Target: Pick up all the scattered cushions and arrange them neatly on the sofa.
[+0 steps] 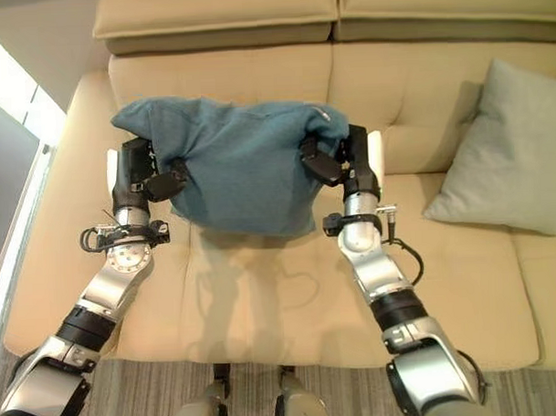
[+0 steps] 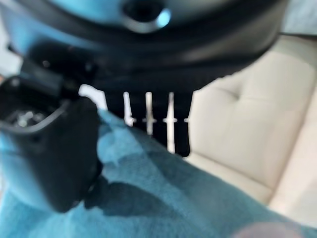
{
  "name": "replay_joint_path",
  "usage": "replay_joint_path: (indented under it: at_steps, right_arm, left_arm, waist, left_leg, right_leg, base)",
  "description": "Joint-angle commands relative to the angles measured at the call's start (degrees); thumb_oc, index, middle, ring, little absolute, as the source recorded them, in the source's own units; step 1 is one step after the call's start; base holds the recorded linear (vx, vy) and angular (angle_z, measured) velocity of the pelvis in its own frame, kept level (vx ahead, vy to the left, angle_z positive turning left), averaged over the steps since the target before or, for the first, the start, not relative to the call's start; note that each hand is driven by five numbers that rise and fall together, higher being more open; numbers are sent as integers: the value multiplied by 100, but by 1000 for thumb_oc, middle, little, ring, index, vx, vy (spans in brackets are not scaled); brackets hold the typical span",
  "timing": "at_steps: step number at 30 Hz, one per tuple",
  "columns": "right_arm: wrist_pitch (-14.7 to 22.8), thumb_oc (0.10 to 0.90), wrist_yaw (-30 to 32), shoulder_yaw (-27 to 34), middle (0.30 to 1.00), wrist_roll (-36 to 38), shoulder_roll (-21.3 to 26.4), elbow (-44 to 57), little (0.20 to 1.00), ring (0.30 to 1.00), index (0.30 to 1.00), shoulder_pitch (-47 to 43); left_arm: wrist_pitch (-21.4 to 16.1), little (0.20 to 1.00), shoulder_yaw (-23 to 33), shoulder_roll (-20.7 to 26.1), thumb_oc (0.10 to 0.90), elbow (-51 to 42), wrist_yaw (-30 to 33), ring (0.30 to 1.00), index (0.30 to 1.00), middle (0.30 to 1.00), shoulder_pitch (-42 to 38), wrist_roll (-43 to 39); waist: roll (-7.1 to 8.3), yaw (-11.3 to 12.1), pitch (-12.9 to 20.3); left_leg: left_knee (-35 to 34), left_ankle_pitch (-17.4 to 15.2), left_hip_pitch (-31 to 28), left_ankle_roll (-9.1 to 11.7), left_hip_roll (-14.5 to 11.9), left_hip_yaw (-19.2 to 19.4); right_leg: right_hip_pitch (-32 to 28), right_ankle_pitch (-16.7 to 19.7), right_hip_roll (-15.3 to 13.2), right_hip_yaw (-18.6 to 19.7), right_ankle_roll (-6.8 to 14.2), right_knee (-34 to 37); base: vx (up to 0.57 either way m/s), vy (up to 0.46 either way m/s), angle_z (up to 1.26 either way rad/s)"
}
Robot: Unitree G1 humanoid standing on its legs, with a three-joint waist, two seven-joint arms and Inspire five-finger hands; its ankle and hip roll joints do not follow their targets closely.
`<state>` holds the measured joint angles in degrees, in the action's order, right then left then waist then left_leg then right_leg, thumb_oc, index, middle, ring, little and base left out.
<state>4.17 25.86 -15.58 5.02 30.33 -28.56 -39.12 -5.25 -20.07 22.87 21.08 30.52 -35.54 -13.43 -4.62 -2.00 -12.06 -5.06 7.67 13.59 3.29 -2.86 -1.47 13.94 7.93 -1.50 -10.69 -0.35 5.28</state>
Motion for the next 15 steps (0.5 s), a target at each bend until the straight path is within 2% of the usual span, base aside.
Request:
replay_joint_path:
  at_steps: [1,10,11,12,13,14,15]
  right_arm:
    - [405,400,247,31,300,11,340,262,300,300,300,-997]
    - [244,400,230,-172,300,-89,469,-376,300,300,300,-1273]
    - [226,450,258,-192,375,-101,452,-436,375,375,375,-1342]
    - [212,744,342,-249,815,-148,446,-544,815,815,815,-1494]
    - [186,800,414,-309,900,-228,500,-621,900,900,900,-1651]
    - [153,800,479,-398,900,-328,559,-715,900,900,900,-1830]
    - [156,800,480,-401,900,-327,561,-723,900,900,900,-1845]
  left_arm:
    - [-866,300,46,466,400,-130,100,300,300,300,-1031,195]
    - [-867,300,-9,399,400,523,-58,300,300,300,-925,-53]
    - [-861,300,-35,402,400,642,-42,300,300,300,-1000,-81]
    - [-854,342,-77,411,428,749,-7,342,342,342,-1160,-90]
    - [-839,519,-113,434,546,829,30,519,519,519,-1287,-71]
    - [-837,792,-143,480,728,906,74,792,792,792,-1441,-36]
    - [-838,900,-141,481,800,911,73,900,900,900,-1453,-36]
  waist:
    - [314,30,124]
    - [335,103,-19]
    - [346,105,-35]
    - [359,95,-49]
    - [370,94,-58]
    - [377,93,-68]
    - [375,90,-67]
  left_leg:
    - [6,-539,-4,-52,288,175]
    - [6,-376,486,53,270,141]
    - [6,-367,518,63,271,141]
    - [6,-355,562,78,262,129]
    - [6,-352,568,86,256,127]
    - [6,-347,571,93,257,130]
    - [6,-324,595,91,259,128]
  right_leg:
    - [347,-999,-274,329,521,-925]
    - [813,-897,-267,289,532,-925]
    - [831,-887,-260,282,538,-913]
    - [849,-863,-249,273,541,-874]
    - [857,-846,-245,274,544,-851]
    - [848,-830,-234,288,549,-824]
    - [865,-801,-235,286,550,-810]
  base:
    - [-53,-14,3]
    - [-57,-21,5]
    - [-28,-20,3]
    - [-36,-23,2]
    - [0,0,0]
    - [0,0,0]
    - [-30,3,0]
